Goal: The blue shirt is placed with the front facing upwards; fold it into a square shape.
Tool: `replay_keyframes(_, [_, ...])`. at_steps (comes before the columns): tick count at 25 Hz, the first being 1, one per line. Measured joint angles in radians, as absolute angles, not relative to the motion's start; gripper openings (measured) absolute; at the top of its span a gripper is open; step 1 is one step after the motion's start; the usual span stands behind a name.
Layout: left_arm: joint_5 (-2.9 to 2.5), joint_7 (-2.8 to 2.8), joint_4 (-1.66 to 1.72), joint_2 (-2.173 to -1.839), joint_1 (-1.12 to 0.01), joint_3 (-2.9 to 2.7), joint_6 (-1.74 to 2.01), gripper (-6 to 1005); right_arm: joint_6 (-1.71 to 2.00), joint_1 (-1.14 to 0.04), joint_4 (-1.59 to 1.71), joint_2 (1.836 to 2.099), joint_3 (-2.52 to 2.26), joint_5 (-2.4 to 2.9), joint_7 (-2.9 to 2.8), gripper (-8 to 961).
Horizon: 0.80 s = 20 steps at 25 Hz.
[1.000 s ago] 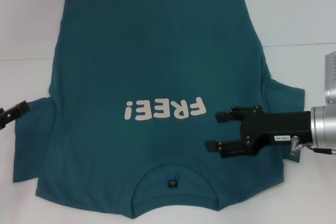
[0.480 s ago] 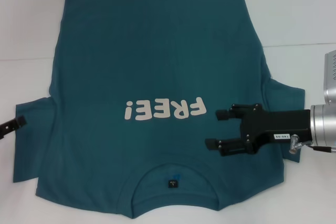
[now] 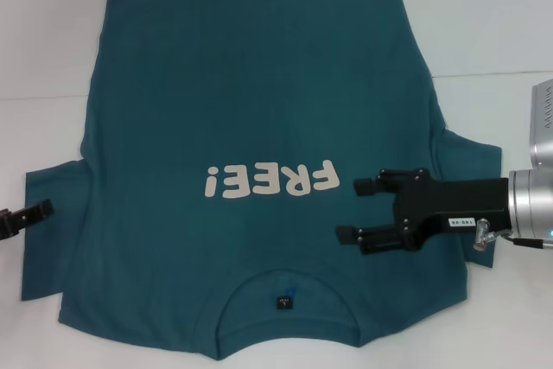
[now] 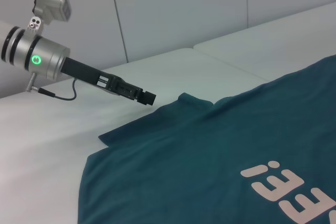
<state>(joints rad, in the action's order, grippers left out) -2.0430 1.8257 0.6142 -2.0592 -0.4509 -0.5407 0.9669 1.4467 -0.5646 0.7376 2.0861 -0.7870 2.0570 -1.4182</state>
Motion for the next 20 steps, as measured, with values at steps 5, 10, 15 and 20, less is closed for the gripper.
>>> replay_keyframes(5, [-2.044,1.823,0.605,-2.065,-0.452,-0.572,0.923,859,1.446,-0.566,0.738,2.086,-0.787,2.057,-1.422,915])
replay_keyframes(10, [-2.045,1.823,0.595,-2.067,-0.459,-0.601,0.912,859,1.446,-0.567,0.738,2.086,-0.787,2.058,-1.423,915])
replay_keyframes(15, [-2.045,1.824,0.576,-2.064,-0.47,-0.603,0.918,859,1.445,-0.568,0.738,2.086,-0.787,2.061,-1.424,915])
replay_keyframes(20, [-2.043,1.827,0.582,-2.064,-0.47,-0.603,0.935,860,1.445,-0.568,0.738,2.086,-0.787,2.061,-1.425,915])
